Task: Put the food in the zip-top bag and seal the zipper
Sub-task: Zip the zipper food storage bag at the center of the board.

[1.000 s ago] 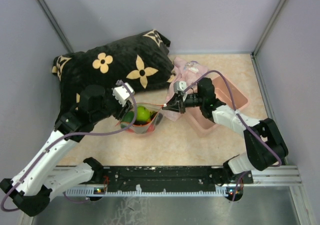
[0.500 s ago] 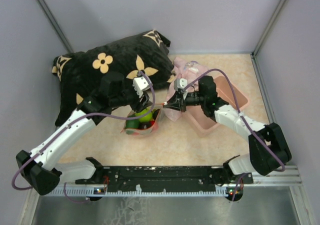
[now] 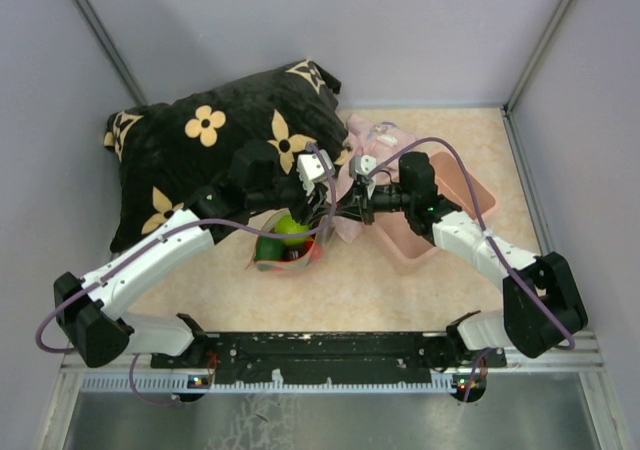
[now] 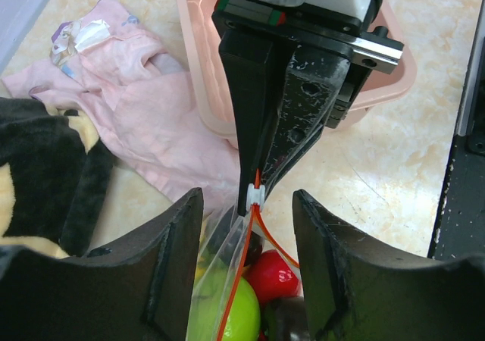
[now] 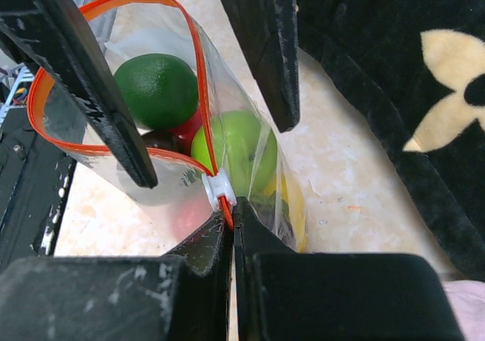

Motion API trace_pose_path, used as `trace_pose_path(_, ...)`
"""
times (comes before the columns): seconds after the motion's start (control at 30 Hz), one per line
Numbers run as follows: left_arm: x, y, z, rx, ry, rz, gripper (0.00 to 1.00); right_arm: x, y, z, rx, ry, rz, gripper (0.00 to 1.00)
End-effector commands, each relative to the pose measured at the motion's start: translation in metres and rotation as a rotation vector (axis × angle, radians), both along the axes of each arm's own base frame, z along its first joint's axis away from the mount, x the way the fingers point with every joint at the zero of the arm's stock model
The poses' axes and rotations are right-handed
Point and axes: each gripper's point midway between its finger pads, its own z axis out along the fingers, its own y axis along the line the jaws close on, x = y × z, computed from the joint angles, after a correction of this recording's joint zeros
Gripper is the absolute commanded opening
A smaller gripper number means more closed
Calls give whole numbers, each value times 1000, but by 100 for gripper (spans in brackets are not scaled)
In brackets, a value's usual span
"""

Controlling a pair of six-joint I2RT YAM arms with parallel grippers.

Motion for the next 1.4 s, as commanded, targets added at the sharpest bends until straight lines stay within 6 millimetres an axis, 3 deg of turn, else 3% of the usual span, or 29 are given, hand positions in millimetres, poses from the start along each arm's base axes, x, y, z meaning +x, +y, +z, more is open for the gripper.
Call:
trace_pose_path(0.0,3,-10,11,-29,-14,-19,56,4,-2,36,45,-83,-19,0)
trace_pose_path(0.37,6,-17,-5,15,20,-49,39,1,-1,38,41,-84,-18,0)
trace_pose_path(0.6,0,-11,-18,76,51,-60,13,4,-3,38,31,-85,-45,0)
trace_pose_path(0.73,-2,0,-22,112,51,-36,5,10,-7,35,10,-77,-85,0)
trace_pose_path(1.0,-4,26,-30,173,37,43,1,21,-15,36,-6,-54,-144,0)
trace_pose_path(1.27,-4,40,-18,173,-15,87,0,25,-20,33,-12,-40,-163,0)
trace_pose_path(1.37,-5,42,-16,173,-29,81,0,17,-19,35,-10,-55,-119,0)
